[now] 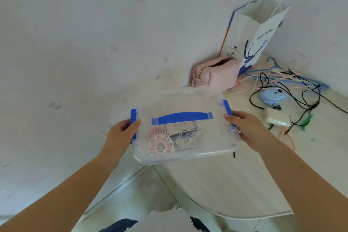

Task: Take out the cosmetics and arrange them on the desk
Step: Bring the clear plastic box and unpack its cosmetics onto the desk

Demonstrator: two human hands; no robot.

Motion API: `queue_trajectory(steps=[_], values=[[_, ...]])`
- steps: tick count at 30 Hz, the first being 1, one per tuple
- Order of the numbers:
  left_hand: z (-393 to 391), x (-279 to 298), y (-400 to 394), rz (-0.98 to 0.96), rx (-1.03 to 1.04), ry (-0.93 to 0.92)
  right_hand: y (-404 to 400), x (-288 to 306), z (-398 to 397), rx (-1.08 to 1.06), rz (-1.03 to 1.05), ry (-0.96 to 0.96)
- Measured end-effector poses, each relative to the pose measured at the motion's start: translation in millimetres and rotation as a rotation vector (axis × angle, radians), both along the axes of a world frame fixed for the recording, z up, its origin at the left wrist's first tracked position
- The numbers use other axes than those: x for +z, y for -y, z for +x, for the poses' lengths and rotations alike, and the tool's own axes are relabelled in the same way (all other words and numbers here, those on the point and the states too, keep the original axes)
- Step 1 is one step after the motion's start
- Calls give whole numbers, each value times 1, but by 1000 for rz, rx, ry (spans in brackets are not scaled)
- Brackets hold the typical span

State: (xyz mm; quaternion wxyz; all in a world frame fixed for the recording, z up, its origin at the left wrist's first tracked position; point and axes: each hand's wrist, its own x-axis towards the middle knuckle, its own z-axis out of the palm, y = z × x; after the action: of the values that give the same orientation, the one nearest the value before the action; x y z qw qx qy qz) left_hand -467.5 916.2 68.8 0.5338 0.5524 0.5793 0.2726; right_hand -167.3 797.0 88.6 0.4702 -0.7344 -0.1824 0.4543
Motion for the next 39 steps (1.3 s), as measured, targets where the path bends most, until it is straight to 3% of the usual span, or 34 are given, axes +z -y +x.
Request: queue_trajectory(steps=[7,13,22,32,39], values=[[-49,-6,1,60,-188,65,68,13,-89,-224,46,-6],[-114,-1,6,71,-423,147,130,13,-203,-434,72,27],[-208,4,36,43,-687,129,219,15,-377,-641,14,6],[-315,-1,108,33,-826,188,310,9,-527,-756,-10,77],[-433,6,195,74,-942,190,405,1,-686,-888,46,26]])
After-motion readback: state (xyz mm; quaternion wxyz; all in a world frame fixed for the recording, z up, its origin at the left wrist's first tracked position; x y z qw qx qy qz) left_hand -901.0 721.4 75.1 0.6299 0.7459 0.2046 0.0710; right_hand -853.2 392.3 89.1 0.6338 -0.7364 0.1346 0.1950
